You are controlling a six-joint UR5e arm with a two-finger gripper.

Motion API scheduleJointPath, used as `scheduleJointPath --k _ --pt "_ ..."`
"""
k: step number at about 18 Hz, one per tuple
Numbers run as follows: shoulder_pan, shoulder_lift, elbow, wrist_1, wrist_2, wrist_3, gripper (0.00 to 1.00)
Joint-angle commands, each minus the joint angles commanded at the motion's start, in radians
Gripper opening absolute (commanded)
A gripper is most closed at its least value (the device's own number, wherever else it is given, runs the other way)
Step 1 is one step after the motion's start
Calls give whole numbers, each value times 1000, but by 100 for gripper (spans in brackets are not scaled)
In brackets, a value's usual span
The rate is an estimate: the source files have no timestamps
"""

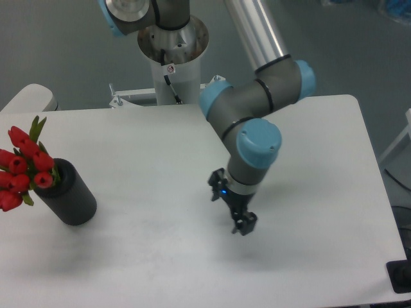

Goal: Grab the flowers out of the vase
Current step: 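Open the gripper and swing it toward the black vase of red tulips, then move the open gripper sideways onto the tulip stems above the vase rim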

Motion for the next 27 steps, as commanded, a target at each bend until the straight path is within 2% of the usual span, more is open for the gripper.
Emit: scheduleJointPath --k 5,9,14,17,22,25,27 --pt "-5 71 -94 2 -181 -5 100" --pt "-11 104 -124 -8 -252 -18 100" --pt "-6 104 -126 -8 -387 -116 100" --pt "-12 114 -137 -8 -437 -124 100" --pt "-43 130 -164 -6 -666 -239 100" --pt "-49 131 -175 -5 -778 -262 100" --pt "-58 137 -204 -3 -839 -262 100"
